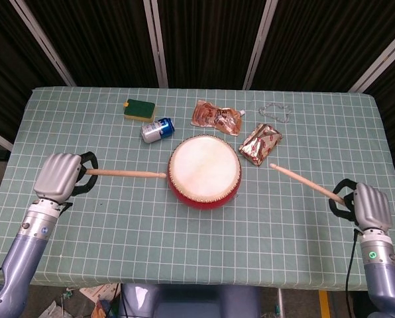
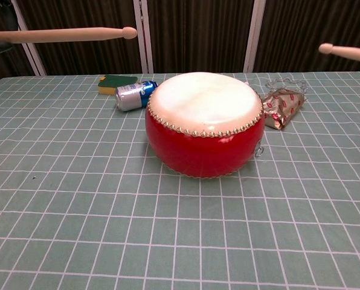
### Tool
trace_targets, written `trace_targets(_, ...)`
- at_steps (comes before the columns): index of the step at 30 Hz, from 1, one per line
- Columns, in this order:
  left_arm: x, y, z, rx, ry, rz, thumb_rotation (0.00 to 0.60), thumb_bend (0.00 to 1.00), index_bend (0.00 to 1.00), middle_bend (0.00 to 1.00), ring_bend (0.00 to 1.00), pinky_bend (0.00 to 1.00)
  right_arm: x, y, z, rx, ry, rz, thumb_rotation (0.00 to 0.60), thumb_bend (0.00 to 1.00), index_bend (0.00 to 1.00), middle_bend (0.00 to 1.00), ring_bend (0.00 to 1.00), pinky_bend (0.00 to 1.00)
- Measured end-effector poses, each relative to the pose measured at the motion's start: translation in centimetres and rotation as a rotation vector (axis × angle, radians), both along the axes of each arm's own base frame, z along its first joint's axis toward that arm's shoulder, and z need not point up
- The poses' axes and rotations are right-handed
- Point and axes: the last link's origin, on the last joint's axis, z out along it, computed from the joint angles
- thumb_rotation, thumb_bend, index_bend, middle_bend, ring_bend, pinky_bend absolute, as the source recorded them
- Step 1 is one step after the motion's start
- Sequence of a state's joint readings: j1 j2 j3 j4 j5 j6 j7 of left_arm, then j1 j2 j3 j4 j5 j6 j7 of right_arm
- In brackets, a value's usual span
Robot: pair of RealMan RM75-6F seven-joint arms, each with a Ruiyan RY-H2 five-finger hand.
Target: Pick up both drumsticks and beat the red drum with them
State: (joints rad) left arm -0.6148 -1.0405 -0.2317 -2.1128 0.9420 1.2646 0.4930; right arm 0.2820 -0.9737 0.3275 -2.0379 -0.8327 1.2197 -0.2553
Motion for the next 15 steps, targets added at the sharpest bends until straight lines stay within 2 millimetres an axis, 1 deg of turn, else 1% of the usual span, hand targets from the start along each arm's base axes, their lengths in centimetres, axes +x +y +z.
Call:
trace_targets(3,0.1,0.6,0.0,0.000,0.002,0.000,0.600,0.58,0.79,1.00,1.00,1.00,0.3,-0.9,0.9,-0.016,-0.055,-0.008,0.600,0.59,0.97,1.00,1.00,1.00)
trace_targets(6,0.2,1.4,0.0,0.000,0.009,-0.003,0.600,0.58,0.79,1.00,1.00,1.00,0.9,-1.7,1.0,-0.006,-0.083,0.000,0.600,0.59,0.97,1.00,1.00,1.00)
trace_targets(11,0.5,2.9,0.2,0.006,0.000,-0.002,0.600,0.58,0.79,1.00,1.00,1.00,2.7,-3.0,0.6,0.020,-0.081,0.041,0.600,0.59,0.97,1.00,1.00,1.00)
trace_targets(15,1.0,4.1,0.5,0.012,-0.031,-0.002,0.600,0.58,0.79,1.00,1.00,1.00,4.2,-3.8,-0.2,0.043,-0.087,0.064,0.600,0.59,0.97,1.00,1.00,1.00)
